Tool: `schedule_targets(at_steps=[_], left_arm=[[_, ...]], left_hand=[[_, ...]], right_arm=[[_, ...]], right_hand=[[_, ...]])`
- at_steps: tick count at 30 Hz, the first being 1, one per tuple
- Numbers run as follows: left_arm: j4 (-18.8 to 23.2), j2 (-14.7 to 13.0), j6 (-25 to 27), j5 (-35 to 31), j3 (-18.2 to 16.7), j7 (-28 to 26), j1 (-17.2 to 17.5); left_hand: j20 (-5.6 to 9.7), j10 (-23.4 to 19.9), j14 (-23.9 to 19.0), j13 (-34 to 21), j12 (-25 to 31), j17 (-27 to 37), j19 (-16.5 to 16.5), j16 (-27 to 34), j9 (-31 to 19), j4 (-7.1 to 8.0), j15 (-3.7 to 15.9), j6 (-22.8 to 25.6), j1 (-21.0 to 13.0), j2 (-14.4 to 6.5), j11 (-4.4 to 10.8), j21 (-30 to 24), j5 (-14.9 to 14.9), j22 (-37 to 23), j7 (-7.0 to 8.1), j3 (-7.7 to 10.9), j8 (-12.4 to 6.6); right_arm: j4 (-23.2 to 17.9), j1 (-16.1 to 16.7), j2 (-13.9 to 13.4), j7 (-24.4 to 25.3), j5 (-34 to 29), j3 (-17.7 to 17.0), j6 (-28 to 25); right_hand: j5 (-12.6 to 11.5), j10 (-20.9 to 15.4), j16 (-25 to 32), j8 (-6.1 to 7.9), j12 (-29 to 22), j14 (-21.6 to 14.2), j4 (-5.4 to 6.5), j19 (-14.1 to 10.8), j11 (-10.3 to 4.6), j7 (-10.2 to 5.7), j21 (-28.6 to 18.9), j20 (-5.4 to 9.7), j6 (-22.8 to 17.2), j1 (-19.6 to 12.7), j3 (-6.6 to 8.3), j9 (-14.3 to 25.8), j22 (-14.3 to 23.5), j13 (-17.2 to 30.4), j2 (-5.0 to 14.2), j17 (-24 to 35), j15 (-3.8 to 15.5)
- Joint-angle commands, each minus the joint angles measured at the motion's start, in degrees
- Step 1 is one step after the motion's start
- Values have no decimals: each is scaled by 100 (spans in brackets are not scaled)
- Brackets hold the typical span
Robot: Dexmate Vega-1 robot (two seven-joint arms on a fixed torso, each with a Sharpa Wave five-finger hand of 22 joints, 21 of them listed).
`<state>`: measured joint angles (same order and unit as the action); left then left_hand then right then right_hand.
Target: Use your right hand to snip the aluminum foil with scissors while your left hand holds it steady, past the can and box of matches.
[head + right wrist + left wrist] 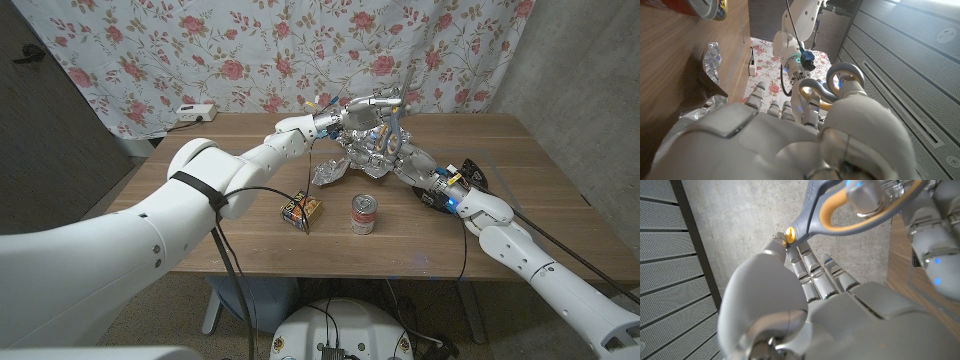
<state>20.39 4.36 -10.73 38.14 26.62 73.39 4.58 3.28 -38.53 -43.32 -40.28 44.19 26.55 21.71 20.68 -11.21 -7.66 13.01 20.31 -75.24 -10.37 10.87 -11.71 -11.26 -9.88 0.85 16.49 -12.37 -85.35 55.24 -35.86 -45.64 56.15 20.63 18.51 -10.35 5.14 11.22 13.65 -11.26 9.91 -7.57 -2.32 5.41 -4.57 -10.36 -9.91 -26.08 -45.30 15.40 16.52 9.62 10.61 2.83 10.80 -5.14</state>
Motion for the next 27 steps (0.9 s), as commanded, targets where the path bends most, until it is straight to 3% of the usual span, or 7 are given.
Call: schedule_targets(at_steps=[1, 4, 5, 8, 18, 27], left_arm=[[39, 6, -204, 85, -96, 46, 88], [204, 7, -479, 258, -235, 63, 272], [321, -13, -535, 299, -255, 35, 351], [622, -97, -470, 360, -232, -107, 506], [304, -66, -392, 416, -140, -87, 373], [302, -75, -366, 387, -76, -37, 373]], left_hand=[[7, -92, -102, -4, -36, -1, 50, -26, -12, 19, 88, 159, -60, 34, 37, -17, -29, -18, -73, -22, -59], [11, -125, -200, 36, -67, 10, 108, 10, -16, 27, 87, 334, -52, 39, 46, -35, -32, -23, -40, -46, -105], [20, -139, -211, 35, -65, 9, 128, 12, -17, 25, 88, 370, -53, 44, 46, -42, -33, -24, -40, -51, -113], [37, -200, -248, 49, -61, 10, 163, 23, -19, 14, 88, 432, -59, 61, 46, -54, -31, -27, -25, -68, -126], [59, -237, -277, 48, -55, 9, 183, 28, -21, 2, 88, 440, -66, 79, 48, -59, -28, -31, -12, -87, -115], [62, -239, -278, 52, -61, 5, 184, 21, -24, -4, 87, 425, -74, 79, 50, -58, -27, -34, -16, -95, -99]], right_arm=[[60, 17, 51, -59, 41, -21, -24], [40, 18, 43, -47, 9, -14, -24], [39, 16, 40, -44, -12, -9, -15], [42, 14, 37, -42, -33, -4, -5], [4, 42, 11, -32, -27, -23, -1], [-78, 71, -53, 5, -60, -58, 30]], right_hand=[[33, -27, 18, -32, -19, 263, 26, -14, 52, 101, -30, -59, 19, 97, -39, 28, -1, 13, 11, 23, -11], [35, -16, 13, -37, -15, 274, 31, -5, 46, 108, -26, -59, 36, 117, -53, 33, -1, 13, 0, 24, -22], [35, -18, 15, -37, -15, 269, 28, -3, 109, 146, -25, -116, 37, 131, -66, 37, -1, 14, -18, 23, -89], [28, -8, 13, -45, -11, 275, 14, -10, 144, 175, -27, -157, 58, 124, -68, 42, -1, 14, -28, 23, -115], [10, -11, 13, -45, -12, 273, -31, -14, 162, 187, -26, -182, 71, 69, -52, 51, -2, 15, -31, 21, -136], [5, -27, 16, -41, -18, 264, -47, -12, 179, 201, -24, -197, 65, 54, -51, 60, -3, 15, -37, 20, -149]])
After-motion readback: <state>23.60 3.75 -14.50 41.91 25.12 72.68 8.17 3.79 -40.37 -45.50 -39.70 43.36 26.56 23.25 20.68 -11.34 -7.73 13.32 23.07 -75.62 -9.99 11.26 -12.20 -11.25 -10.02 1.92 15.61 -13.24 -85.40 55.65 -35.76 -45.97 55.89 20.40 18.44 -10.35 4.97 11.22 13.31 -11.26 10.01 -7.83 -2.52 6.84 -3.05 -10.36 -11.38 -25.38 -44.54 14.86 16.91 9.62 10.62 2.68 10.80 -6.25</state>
